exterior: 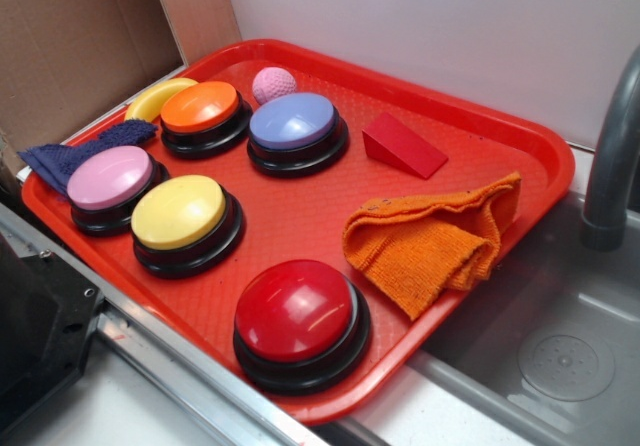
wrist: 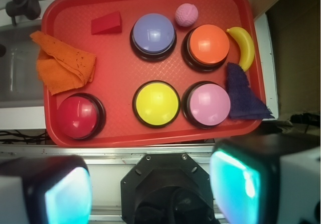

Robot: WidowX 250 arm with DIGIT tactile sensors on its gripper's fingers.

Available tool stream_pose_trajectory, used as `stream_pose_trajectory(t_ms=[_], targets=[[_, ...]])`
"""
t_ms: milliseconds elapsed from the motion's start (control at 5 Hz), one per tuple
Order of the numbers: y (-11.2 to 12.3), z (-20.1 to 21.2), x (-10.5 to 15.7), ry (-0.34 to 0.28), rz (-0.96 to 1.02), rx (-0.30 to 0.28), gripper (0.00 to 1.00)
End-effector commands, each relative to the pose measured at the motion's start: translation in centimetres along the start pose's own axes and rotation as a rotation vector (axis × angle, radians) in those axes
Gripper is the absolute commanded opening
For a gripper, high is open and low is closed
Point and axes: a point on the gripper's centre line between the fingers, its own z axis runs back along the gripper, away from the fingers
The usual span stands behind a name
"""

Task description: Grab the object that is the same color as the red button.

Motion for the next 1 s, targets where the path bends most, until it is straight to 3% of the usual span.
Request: stream_pose_trajectory(t_ms=[0, 200, 600, 800], targets=[[0.0, 0.0, 0.0, 0.0, 0.0, 0.0, 1.0], [-0.7, -1.5, 2.0, -0.009, 0.129, -0.018, 1.0], [-2.4, -6.1, 7.4, -0.145, 0.534, 0.04, 1.0], [-3.5, -9.2, 10.6, -0.186, 0.79, 0.011, 1.0]])
